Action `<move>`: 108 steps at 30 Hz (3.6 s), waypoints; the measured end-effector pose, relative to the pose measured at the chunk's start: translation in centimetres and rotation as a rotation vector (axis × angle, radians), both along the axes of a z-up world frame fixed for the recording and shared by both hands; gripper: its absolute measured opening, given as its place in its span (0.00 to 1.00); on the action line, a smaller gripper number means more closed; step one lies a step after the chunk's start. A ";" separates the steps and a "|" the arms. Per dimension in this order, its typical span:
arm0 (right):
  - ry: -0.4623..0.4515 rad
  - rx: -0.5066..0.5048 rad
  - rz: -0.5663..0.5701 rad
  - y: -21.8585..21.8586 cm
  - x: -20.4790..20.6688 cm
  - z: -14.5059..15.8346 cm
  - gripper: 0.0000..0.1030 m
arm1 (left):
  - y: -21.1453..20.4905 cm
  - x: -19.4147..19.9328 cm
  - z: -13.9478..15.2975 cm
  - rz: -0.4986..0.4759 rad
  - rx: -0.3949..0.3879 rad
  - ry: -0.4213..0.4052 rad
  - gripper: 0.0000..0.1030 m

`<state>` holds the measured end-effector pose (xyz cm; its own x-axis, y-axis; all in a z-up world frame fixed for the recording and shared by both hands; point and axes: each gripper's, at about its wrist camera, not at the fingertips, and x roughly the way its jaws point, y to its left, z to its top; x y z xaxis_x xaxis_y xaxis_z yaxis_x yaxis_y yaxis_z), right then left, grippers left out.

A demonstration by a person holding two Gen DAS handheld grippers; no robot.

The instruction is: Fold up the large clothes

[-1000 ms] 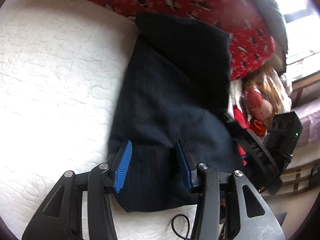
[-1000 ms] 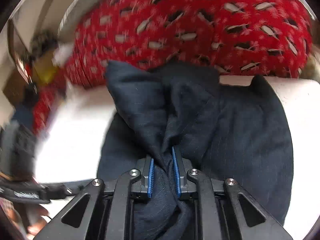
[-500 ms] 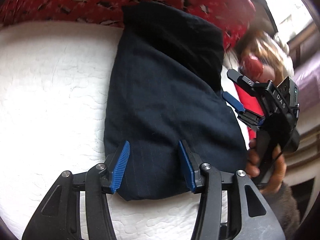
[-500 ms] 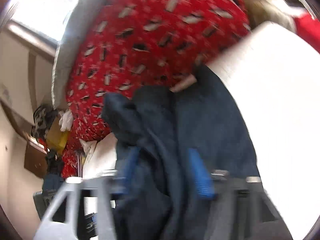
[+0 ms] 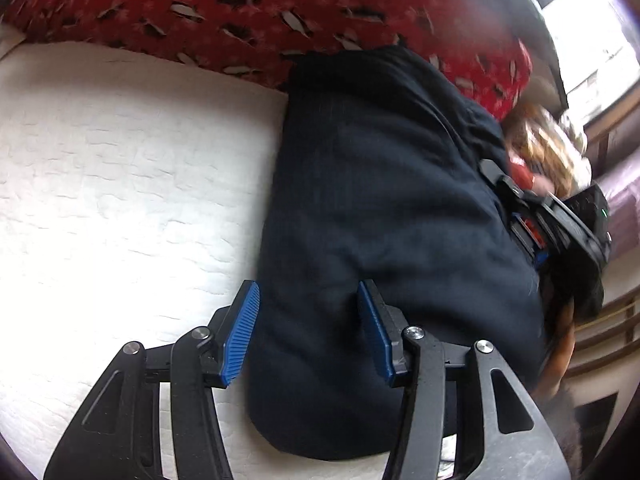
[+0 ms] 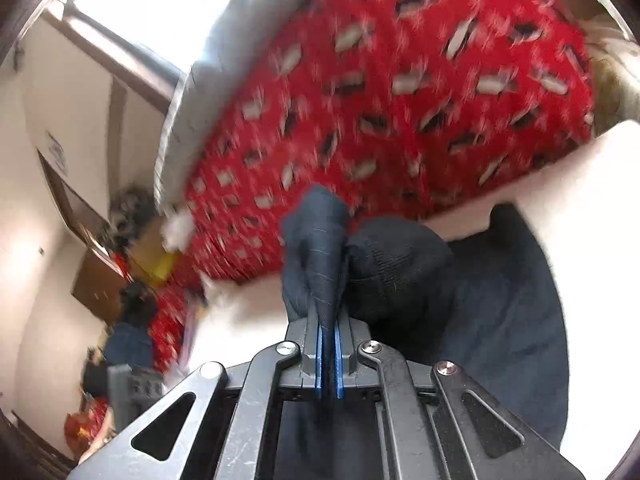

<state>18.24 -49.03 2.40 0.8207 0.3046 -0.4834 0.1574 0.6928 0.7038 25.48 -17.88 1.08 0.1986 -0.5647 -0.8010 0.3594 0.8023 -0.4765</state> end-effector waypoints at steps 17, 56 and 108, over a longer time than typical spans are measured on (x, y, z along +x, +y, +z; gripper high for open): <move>0.172 0.172 -0.073 -3.5 -8.9 -3.3 0.71 | -1.1 -1.9 -0.9 -0.030 0.064 0.004 0.55; 0.305 -0.140 -0.104 -4.0 -7.1 -6.0 0.28 | -7.5 -5.9 -0.5 -0.267 0.243 -0.215 0.58; 0.358 -0.363 -0.069 -1.2 -8.4 -5.9 0.43 | -6.1 -2.6 0.4 -0.102 0.184 -0.096 0.62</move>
